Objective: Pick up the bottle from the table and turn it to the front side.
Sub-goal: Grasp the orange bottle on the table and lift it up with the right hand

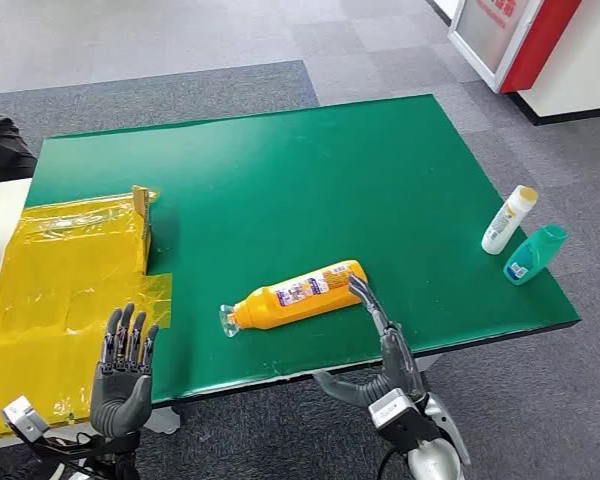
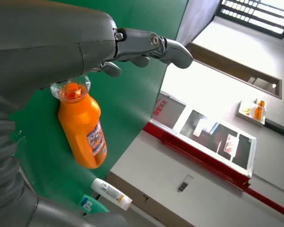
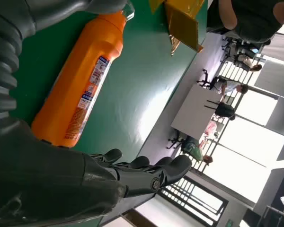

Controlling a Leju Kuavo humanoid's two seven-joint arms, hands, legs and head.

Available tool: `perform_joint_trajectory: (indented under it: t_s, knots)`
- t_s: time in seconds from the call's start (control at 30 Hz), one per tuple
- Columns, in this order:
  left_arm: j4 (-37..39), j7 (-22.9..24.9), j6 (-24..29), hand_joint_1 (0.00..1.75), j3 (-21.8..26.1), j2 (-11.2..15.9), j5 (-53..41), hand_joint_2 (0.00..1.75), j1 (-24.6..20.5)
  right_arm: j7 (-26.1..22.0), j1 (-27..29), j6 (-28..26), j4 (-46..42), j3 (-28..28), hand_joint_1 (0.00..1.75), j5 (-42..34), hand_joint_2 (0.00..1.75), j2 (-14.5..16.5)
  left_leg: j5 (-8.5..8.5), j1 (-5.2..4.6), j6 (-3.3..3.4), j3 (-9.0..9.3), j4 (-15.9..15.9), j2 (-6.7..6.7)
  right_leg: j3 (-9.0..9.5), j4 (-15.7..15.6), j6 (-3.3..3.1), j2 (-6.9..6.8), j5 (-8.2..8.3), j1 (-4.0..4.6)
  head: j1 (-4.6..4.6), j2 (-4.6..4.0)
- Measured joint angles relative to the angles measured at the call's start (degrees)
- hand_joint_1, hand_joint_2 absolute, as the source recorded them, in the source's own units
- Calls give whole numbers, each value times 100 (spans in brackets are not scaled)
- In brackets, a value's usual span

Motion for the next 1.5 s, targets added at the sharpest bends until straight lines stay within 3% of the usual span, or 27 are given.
perform_joint_trajectory:
  t_s: [0.3,0.5,0.73,0.97,1.17,1.5]
  knots:
    - [-180,-1,-278,0,206,42,97,175,243,194,-47,-244,22,350,0,147,175,15,-1,0,0,0,0,0,1,1,0,-1,-5,1,0,0]
    - [-256,-1,-487,0,505,15,22,175,297,695,-140,-507,37,486,0,549,175,15,-1,0,0,0,0,0,2,1,1,-1,-5,0,1,0]
    - [-256,-135,-637,0,797,20,-105,175,295,2085,-594,-265,191,552,0,1612,175,-143,1,0,0,1,0,0,3,1,1,0,-1,0,-1,0]
    - [-203,-160,-798,0,933,86,-147,175,169,3089,-1892,534,1269,568,0,2135,175,-838,16,-2,11,0,1,0,4,0,9,-1,14,-5,0,0]
    - [-130,-162,-813,0,933,141,-131,175,95,3235,-2690,781,2185,624,0,2187,175,-1239,21,-3,9,0,1,-1,4,0,10,-1,16,-7,0,0]
    - [-57,-162,-820,0,933,187,-127,175,77,3257,-2982,799,2682,712,0,2189,175,-1399,15,-3,9,-2,1,-1,2,0,12,-1,9,-5,1,0]
